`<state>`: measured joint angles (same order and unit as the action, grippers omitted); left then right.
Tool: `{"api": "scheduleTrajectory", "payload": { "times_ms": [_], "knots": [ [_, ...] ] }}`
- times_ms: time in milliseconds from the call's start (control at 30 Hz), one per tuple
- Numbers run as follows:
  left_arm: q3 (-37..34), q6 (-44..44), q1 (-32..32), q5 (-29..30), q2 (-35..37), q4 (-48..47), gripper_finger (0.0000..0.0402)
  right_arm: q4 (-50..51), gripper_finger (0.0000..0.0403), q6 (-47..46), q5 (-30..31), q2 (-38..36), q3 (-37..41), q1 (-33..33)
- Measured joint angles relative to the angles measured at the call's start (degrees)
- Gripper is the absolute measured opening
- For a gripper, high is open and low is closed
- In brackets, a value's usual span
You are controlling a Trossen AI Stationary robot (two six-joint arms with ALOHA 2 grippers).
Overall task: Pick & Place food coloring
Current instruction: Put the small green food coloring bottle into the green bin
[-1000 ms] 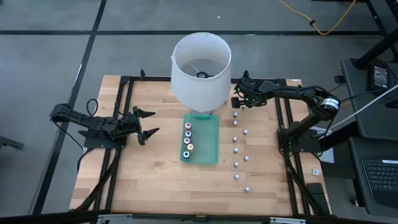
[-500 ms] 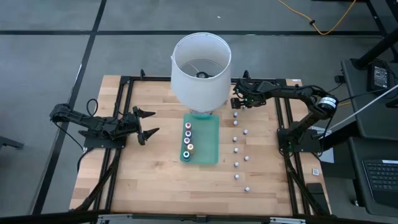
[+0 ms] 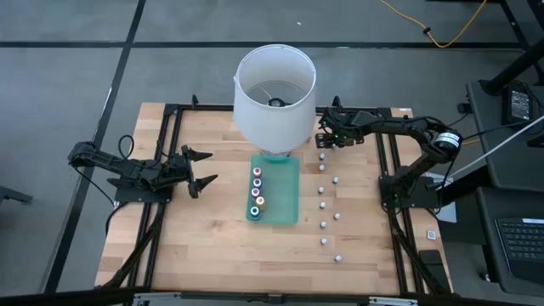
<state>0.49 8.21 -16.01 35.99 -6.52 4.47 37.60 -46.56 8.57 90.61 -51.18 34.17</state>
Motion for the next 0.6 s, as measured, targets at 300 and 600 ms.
{"api": "scheduleTrajectory", "payload": {
  "times_ms": [300, 600],
  "knots": [
    [0.00, 0.00, 0.00, 0.00, 0.00, 0.00, 0.0400, 0.13, 0.0171, -1.21, 0.92, 0.00, 0.00, 0.00],
    [0.00, 0.00, -0.02, 0.00, 0.02, 0.00, 0.0400, 0.15, 0.0106, -1.21, 0.97, 0.00, 0.00, 0.02]
  ]
}}
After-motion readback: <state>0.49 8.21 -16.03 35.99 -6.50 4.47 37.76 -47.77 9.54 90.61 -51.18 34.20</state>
